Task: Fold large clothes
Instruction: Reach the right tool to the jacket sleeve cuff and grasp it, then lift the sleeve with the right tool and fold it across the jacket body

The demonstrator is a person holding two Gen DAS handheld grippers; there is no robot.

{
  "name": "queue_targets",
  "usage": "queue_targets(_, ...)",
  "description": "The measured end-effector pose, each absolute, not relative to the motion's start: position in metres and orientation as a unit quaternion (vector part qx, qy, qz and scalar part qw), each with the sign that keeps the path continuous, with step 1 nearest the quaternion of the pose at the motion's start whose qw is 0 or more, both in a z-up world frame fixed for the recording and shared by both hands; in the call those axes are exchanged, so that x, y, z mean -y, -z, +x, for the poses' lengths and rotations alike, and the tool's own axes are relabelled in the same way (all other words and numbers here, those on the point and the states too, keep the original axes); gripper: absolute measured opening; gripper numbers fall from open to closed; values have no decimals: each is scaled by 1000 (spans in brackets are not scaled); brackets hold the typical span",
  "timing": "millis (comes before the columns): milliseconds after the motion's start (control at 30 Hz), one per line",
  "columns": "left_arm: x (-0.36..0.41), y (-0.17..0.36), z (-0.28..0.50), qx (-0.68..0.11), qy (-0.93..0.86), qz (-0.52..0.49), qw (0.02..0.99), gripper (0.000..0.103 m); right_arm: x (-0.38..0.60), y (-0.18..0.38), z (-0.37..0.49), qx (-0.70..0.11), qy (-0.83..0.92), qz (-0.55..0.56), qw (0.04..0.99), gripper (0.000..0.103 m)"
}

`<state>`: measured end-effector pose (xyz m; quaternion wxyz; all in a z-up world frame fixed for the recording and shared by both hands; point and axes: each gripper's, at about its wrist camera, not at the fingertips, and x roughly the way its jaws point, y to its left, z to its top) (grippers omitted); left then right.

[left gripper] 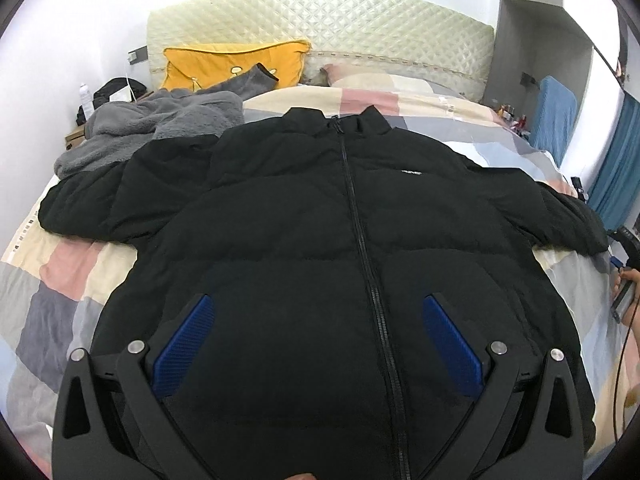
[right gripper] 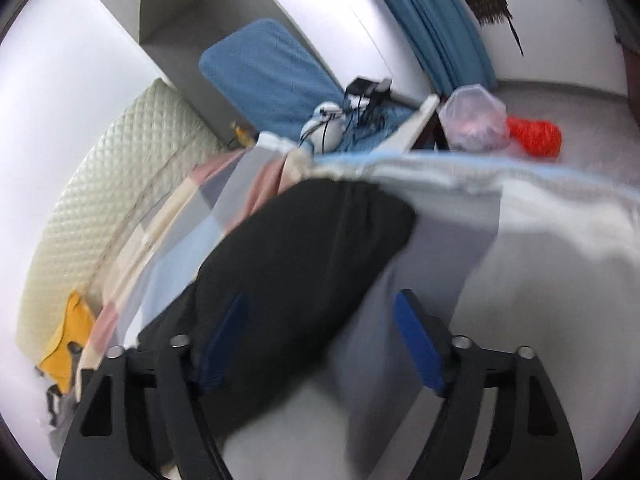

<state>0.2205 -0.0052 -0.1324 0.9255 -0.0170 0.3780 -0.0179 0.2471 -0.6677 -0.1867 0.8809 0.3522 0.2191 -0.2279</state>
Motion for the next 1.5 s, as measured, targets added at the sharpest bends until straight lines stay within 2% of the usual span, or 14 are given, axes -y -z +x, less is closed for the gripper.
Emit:
queue_targets(300, 4, 139, 242, -381, 3, -20, 924, 103, 705, 212, 294, -254, 200, 364, 874, 81)
queue_targets(400, 4, 142, 245, -379, 2, -18, 925, 103, 708, 213, 303, -248, 185, 371, 876, 74)
queue_targets(433, 3, 144, 245, -380, 0, -19, 925, 103, 708, 213, 304, -243, 184, 372, 877, 62)
queue_targets(467, 2, 144, 246, -379, -4, -20, 925, 103, 708, 212, 305, -240, 185, 372, 877, 46)
queue_targets(500, 1, 144, 246, -376, -7, -19, 926, 103, 708, 210, 305, -238, 187, 372, 877, 38)
queue_targets(567, 0, 143, 249, -373, -11, -10, 928, 103, 708, 204, 303, -233, 194, 373, 877, 11)
queue_targets(633, -1, 142, 250, -368, -20, 2, 929, 103, 706, 193, 305, -232, 200, 359, 882, 6)
queue_targets(833, -13, 131, 243, -354, -54, 23, 934, 103, 694, 125, 290, -196, 217, 324, 900, 2)
queue_targets(1067, -37, 111, 226, -333, -75, 25, 940, 103, 645, 19, 270, -151, 196, 264, 932, 2)
queue_targets(1300, -56, 95, 210, -312, -67, 15, 947, 103, 534, -88, 270, -107, 137, 196, 965, 2)
queue_targets(1500, -75, 93, 200, -313, -41, -21, 949, 103, 403, -137, 280, -99, 54, 131, 985, 3)
